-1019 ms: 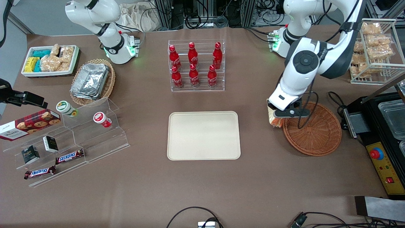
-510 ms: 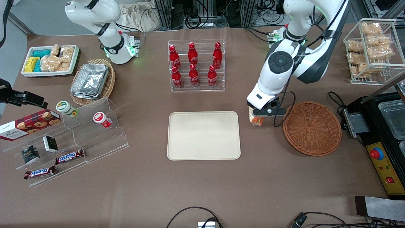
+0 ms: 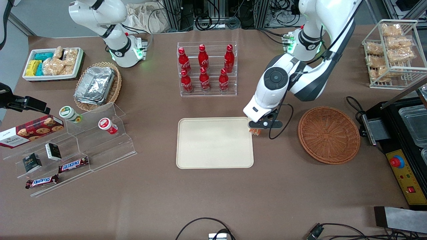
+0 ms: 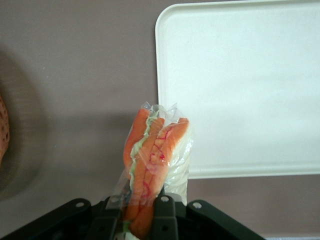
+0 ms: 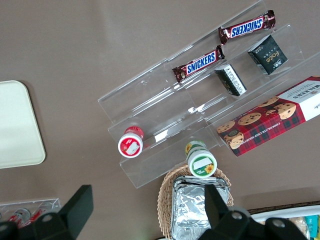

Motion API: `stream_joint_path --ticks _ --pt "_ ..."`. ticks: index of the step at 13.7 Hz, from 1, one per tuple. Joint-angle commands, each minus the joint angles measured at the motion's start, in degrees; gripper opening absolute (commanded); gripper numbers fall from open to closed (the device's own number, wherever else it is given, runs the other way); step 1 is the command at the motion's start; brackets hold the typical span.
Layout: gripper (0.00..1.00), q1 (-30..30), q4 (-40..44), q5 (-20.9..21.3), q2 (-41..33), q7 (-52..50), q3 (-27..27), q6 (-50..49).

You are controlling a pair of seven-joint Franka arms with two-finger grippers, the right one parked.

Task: Place sandwich from basket to tray
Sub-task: 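Lift the sandwich with the left gripper and carry it over the tray, then lower the sandwich onto the tray and open the left gripper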

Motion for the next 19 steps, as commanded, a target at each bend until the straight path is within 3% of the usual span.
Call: stream_joint_path --ticks 1,3,7,19 --pt "0.14 -3.1 8.8 3.9 7.3 -4.3 0.0 -4.9" --pt "0.14 -4.6 13.5 7.7 11.5 -8.0 0.0 -6.6" --pt "0.14 -6.2 18.0 11.2 16.6 -11.0 0.1 -7.6" --pt "0.14 -9.8 26.3 15.9 24.4 -13.2 0.9 -9.6"
